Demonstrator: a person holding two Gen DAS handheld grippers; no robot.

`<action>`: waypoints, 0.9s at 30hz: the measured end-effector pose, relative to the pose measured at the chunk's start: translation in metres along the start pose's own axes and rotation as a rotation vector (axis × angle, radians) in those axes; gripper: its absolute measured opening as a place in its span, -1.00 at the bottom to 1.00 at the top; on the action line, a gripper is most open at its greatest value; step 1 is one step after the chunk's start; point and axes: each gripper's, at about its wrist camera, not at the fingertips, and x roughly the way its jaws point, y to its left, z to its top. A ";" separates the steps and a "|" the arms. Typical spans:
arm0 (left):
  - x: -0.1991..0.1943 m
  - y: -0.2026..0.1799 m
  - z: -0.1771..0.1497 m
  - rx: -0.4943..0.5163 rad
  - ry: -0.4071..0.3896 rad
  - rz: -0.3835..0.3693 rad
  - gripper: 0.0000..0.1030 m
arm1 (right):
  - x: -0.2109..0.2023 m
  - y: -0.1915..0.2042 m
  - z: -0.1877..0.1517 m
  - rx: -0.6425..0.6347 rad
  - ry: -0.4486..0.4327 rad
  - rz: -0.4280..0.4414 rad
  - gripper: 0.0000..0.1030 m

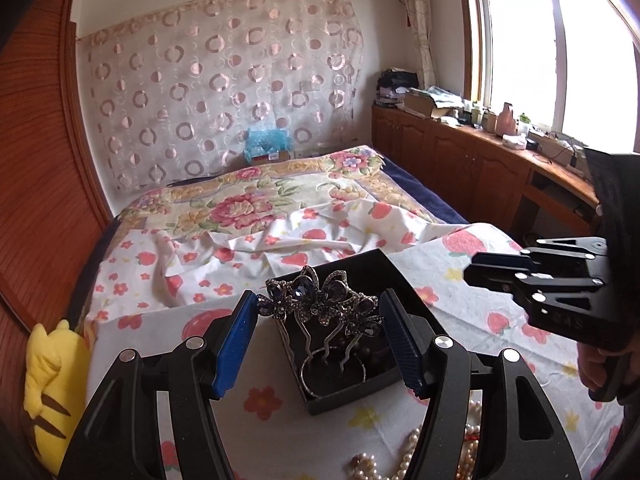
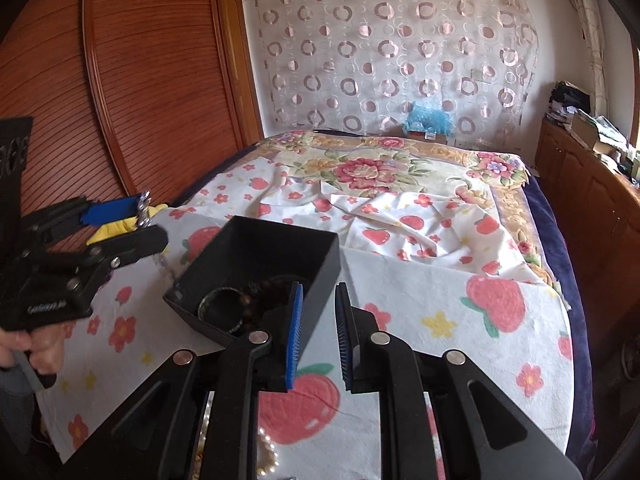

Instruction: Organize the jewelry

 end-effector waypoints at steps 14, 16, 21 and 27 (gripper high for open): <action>0.046 -0.014 0.008 0.025 0.091 0.030 0.17 | -0.012 -0.018 -0.029 0.022 -0.002 0.006 -0.64; 0.046 -0.015 0.015 0.024 0.080 0.028 0.17 | -0.013 -0.016 -0.032 0.019 -0.001 0.008 -0.64; 0.051 -0.015 0.032 0.007 0.043 0.015 0.17 | -0.009 -0.017 -0.035 0.023 0.007 0.013 -0.64; 0.071 -0.006 0.028 -0.033 0.066 0.018 0.17 | -0.006 -0.015 -0.042 0.023 0.016 0.014 -0.64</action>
